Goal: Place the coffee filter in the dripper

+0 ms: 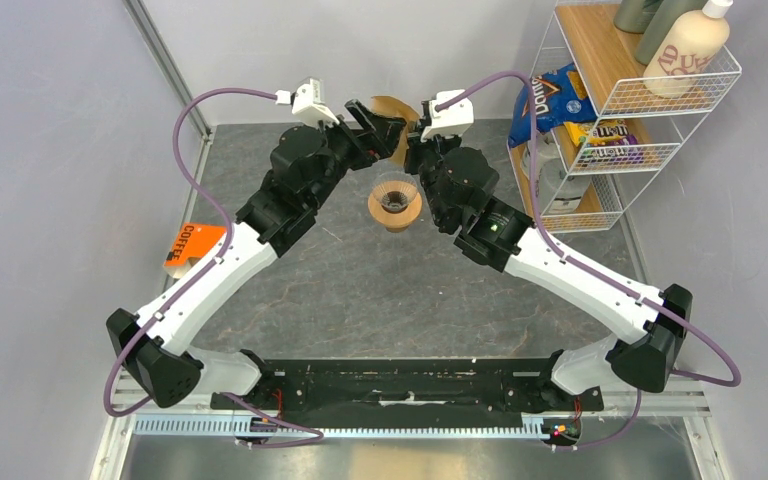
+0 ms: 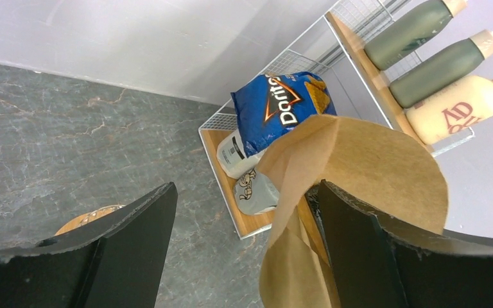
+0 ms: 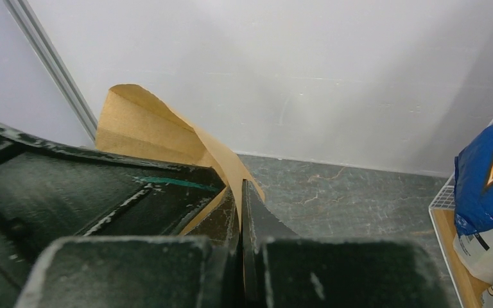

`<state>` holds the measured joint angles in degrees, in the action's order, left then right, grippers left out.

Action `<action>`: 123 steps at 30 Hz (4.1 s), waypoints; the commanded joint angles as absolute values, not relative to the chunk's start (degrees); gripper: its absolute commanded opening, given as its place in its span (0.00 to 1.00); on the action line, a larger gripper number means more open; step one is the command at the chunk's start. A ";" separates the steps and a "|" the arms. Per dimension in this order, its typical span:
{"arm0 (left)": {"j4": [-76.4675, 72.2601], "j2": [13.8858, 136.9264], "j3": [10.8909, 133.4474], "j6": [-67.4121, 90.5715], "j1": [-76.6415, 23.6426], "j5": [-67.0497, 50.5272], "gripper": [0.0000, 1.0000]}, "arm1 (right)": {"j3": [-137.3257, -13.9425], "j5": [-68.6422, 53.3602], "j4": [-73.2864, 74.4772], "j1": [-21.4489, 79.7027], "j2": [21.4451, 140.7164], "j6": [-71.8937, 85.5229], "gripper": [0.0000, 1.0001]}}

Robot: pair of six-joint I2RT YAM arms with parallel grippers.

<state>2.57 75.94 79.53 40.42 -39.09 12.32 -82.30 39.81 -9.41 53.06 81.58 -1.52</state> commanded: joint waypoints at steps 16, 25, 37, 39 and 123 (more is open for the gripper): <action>10.56 79.56 86.75 38.39 -39.11 21.43 0.69 | -82.65 42.32 -15.94 54.23 81.96 -6.98 0.00; 11.07 79.53 86.59 37.40 -39.11 21.19 0.63 | -82.53 43.92 -17.69 54.23 82.62 -8.94 0.00; 5.94 77.08 82.57 36.74 -39.11 16.88 0.64 | -82.53 43.95 -17.58 54.22 82.85 -8.38 0.00; 6.85 77.61 83.11 36.69 -39.14 16.90 0.57 | -82.55 43.94 -17.45 54.20 82.81 -8.09 0.00; 14.70 74.48 84.03 24.82 -39.03 6.24 0.02 | -86.25 12.02 18.40 42.35 75.55 7.87 0.63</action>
<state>17.69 75.29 82.96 23.33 -39.22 3.07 -84.71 12.05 19.92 42.61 75.75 3.55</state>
